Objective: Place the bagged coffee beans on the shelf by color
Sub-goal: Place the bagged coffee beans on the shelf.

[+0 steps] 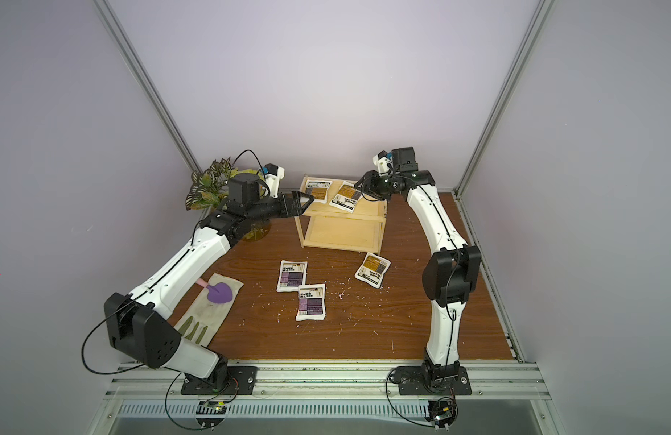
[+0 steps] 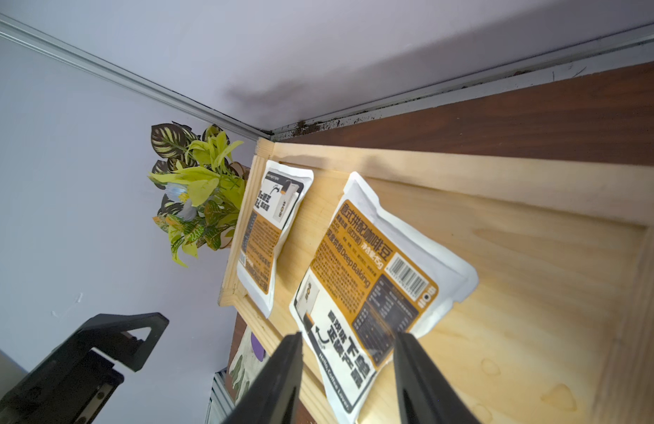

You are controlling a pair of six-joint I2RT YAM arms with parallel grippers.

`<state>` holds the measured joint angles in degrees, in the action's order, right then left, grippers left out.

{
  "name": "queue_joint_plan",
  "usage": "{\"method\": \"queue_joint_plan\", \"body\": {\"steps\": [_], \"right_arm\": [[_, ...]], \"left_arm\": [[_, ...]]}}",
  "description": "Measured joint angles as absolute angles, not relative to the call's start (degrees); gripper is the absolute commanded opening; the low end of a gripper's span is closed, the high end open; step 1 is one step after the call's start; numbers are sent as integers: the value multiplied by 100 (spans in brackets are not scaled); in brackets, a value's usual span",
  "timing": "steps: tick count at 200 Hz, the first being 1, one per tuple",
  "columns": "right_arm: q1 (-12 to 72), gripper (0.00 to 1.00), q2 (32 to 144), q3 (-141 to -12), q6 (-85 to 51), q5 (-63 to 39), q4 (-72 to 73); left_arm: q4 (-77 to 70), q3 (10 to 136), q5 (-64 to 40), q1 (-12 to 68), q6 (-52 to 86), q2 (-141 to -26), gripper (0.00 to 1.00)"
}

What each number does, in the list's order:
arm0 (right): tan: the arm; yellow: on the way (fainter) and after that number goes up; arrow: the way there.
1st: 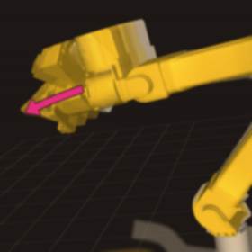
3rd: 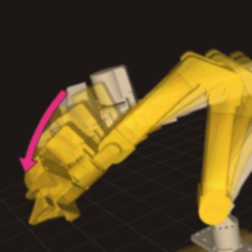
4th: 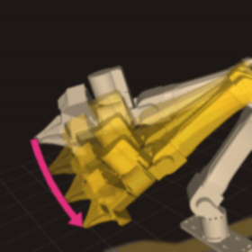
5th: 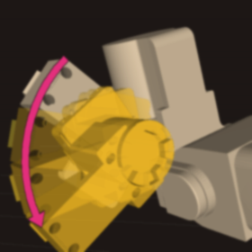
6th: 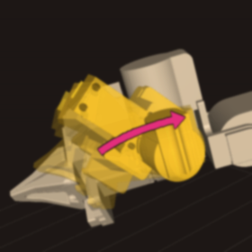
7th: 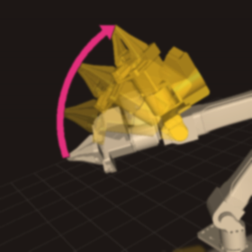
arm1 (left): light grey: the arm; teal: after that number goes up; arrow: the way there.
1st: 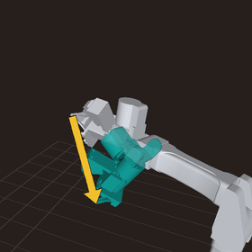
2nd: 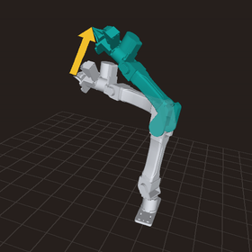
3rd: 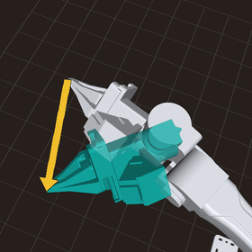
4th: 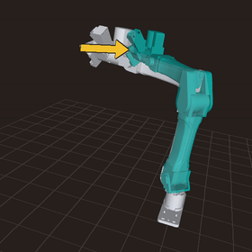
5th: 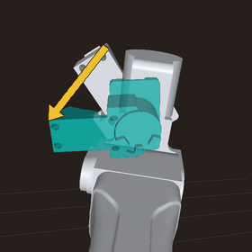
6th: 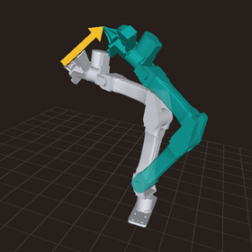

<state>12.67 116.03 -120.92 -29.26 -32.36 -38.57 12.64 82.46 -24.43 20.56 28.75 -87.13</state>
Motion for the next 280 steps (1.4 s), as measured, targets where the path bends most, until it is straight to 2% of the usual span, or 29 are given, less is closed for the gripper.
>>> {"method": "queue_joint_plan", "body": {"steps": [57,119,208,280], "right_arm": [[1267,57,11629,-12103,-2808,-3081,-4091],[1319,57,11640,-12044,-2786,-3028,-4128],[1487,57,12396,-13214,-2781,-3026,-4453],[1487,57,11841,-12619,-2467,-2718,-4709]], "left_arm": [[1227,8243,-2471,2056,2895,-8713,100],[1177,8243,-2532,2056,2934,-8713,100],[1153,8211,-2545,2080,2947,-8713,100],[1105,8145,-2571,2137,2982,-8711,100]]}}
